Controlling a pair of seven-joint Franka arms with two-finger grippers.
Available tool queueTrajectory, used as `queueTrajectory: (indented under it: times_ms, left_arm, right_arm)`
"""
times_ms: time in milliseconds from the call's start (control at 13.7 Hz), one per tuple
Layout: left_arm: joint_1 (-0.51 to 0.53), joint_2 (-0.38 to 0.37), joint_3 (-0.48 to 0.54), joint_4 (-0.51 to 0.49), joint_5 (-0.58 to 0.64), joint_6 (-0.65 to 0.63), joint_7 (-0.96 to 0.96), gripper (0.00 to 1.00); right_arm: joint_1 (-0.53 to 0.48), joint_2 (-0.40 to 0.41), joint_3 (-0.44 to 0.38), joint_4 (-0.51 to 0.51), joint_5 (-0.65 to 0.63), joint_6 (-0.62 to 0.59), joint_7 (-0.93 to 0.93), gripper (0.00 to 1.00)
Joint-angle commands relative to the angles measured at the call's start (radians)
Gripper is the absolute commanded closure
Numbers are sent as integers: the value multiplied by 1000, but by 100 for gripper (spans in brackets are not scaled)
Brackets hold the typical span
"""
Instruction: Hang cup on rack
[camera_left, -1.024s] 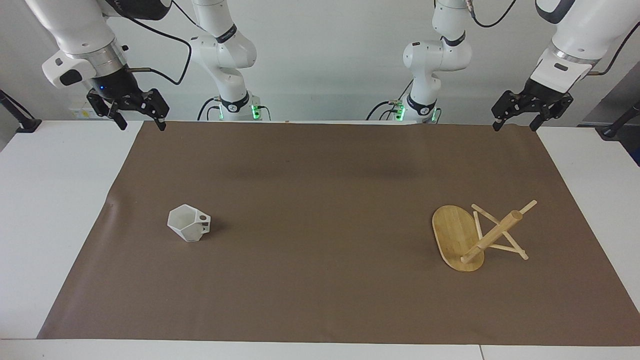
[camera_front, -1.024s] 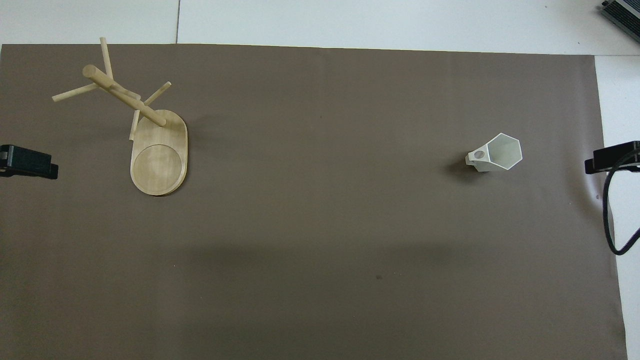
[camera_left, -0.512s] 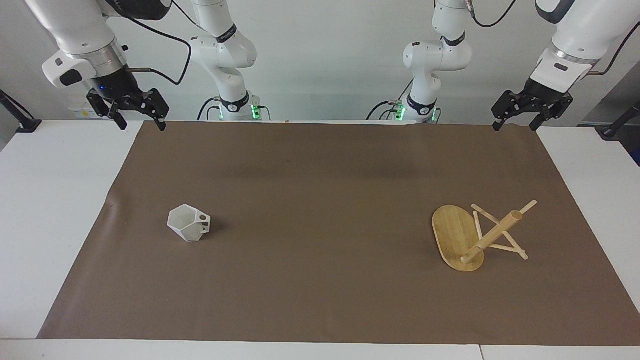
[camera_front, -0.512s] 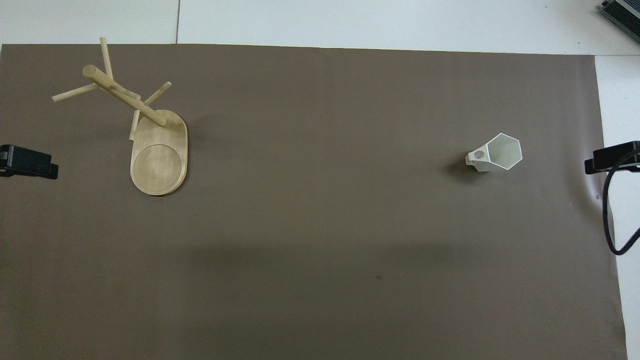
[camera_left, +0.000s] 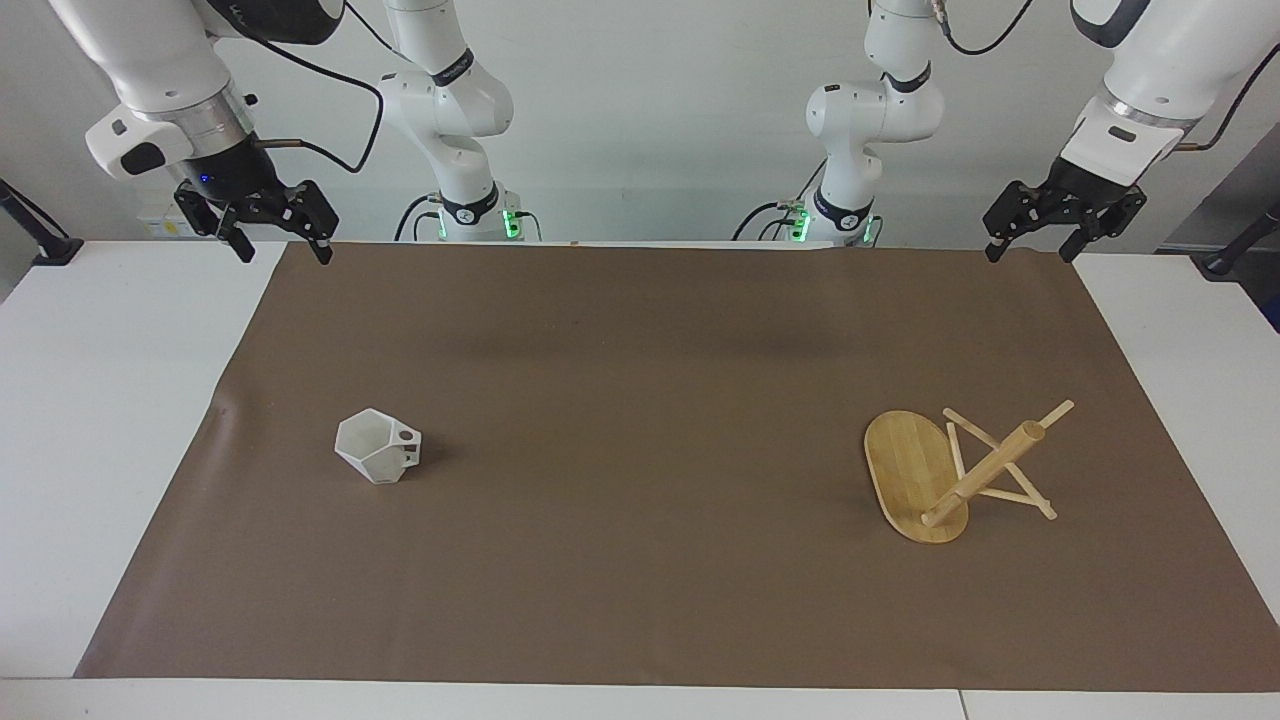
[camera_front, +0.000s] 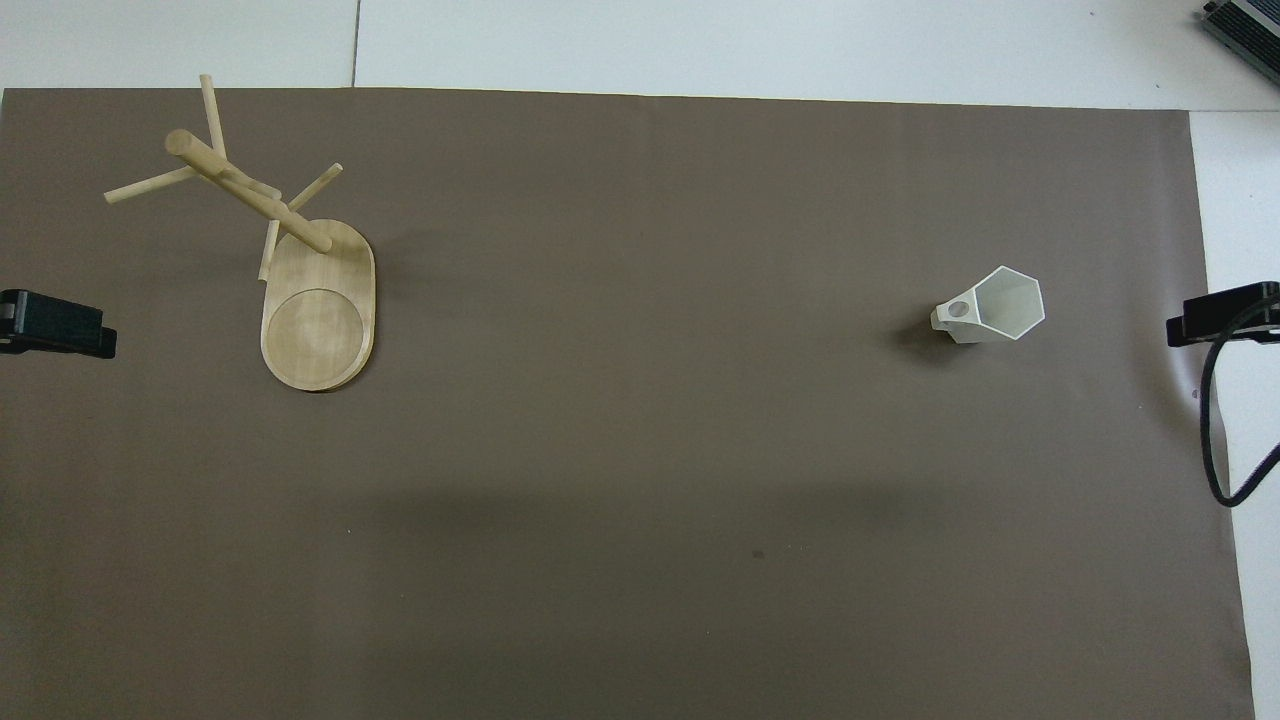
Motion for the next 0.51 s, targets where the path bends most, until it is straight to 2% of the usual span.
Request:
queueTrajectory:
  times_ms: [0,220,439]
  left_arm:
    - [1,-22,1,-22,21,-6,11,0]
    - [1,-22,1,-22,21,-6,11,0]
    - [1,-22,1,-22,21,-6,11,0]
  right_arm:
    - [-5,-66,-3,-123,-18,87,-22,0]
    - [-5,-115,-9,-260,-17,179,-21,0]
    - [-3,-117,-9,-337,-18,302,-19,0]
